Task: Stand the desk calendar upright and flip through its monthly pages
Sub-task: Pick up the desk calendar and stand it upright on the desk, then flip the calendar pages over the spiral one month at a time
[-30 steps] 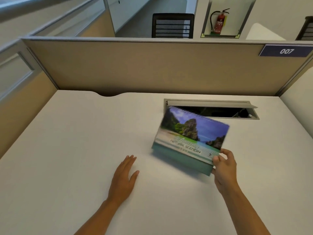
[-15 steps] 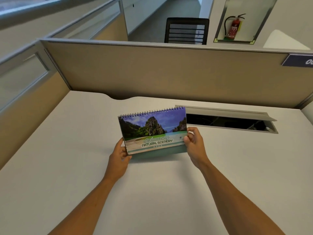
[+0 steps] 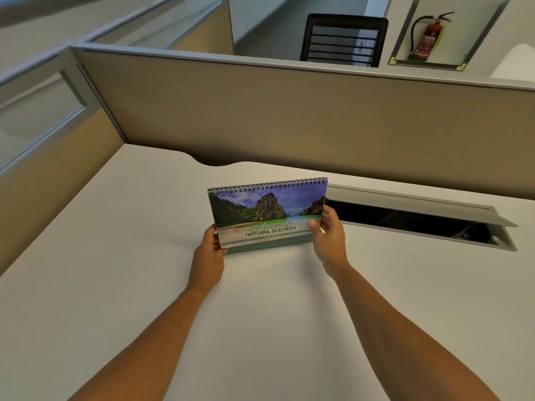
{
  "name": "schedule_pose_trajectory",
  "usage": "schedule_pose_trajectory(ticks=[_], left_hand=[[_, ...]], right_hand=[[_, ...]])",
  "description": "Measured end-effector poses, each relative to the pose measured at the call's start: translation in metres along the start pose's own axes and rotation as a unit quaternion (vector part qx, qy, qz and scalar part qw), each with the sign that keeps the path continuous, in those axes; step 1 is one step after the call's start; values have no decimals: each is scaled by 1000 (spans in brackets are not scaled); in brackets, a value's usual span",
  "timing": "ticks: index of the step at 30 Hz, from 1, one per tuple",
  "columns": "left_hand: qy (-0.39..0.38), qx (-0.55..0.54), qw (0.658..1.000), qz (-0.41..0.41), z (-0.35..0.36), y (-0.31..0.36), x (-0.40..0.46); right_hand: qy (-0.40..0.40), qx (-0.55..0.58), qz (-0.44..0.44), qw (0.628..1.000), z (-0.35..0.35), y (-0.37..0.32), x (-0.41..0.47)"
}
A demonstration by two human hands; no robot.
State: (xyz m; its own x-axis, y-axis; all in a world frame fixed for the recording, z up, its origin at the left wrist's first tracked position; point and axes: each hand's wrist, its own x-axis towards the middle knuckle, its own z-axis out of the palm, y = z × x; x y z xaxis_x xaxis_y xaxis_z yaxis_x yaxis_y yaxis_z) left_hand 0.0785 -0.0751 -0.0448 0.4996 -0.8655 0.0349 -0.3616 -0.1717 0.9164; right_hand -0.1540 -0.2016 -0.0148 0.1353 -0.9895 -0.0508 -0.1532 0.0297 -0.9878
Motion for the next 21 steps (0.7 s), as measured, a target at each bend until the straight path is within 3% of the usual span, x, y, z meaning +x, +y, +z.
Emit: schedule_pose_trajectory(ticks=[7,14,21], left_hand=[[-6,37,999,-3,15,-9,7],[8,40,999,-8,16,-12,8],[27,44,999,-6,18,-18,10]], right_hand=[[-27,-68,-46,996,1,6,-1],[87,-48,28,995,19,17,-23],[80,-31,47,995,24,11,-33]])
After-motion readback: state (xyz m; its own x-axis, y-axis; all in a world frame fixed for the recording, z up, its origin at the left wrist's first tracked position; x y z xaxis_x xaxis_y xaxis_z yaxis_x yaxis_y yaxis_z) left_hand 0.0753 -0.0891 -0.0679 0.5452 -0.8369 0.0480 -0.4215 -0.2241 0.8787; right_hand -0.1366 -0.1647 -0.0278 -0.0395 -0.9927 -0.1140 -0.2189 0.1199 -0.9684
